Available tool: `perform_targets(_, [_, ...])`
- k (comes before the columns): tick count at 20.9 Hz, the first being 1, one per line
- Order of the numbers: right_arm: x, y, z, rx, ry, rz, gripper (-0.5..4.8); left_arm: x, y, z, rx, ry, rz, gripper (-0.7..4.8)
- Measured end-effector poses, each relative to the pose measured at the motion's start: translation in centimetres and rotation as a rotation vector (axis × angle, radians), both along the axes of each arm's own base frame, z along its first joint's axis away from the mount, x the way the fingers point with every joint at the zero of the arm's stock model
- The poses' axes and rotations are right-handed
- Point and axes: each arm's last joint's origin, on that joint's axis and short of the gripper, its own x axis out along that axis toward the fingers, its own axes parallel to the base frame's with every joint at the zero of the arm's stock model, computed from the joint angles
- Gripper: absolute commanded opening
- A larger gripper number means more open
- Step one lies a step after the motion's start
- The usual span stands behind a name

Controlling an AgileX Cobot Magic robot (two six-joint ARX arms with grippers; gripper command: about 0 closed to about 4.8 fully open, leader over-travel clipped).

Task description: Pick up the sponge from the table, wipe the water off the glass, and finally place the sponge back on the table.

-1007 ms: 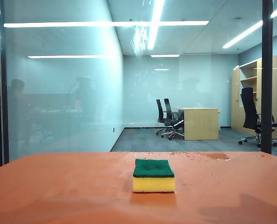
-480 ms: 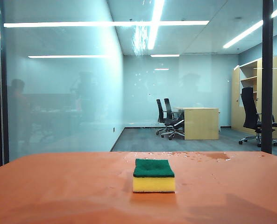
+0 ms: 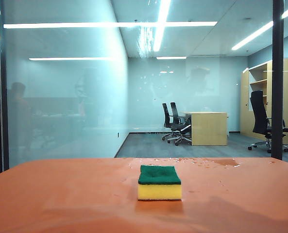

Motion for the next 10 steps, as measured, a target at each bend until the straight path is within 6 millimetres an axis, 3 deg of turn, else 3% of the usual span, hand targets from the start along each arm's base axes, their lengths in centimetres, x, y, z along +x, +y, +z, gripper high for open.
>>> perform_targets(2, [1.6,0.3,1.3,0.01,0.063,0.068,0.22,-0.1,-0.1,0.0,0.008,0.004,-0.046,1.27])
perform_targets(3, [2.7,0.5,1.8,0.021,0.107,0.127,0.65,-0.1,-0.2,0.0,0.01,0.004,-0.063,1.35])
perform_targets(4, [3.7,0.6,2.3,0.031,0.135,0.176,1.49,-0.1,-0.2,0.0,0.012,0.004,-0.073,1.64])
perform_targets(6, [5.9,1.0,2.5,0.068,0.2,0.266,2.42,-0.1,-0.2,0.0,0.013,0.004,-0.084,2.16])
perform_targets(8, [7.8,1.2,2.0,0.126,0.274,0.317,2.46,-0.1,-0.2,0.0,0.014,0.005,-0.084,2.49])
perform_targets(10, [10.4,1.6,1.1,0.194,0.356,0.386,2.82,0.1,-0.2,-0.1,0.014,0.027,-0.087,2.52])
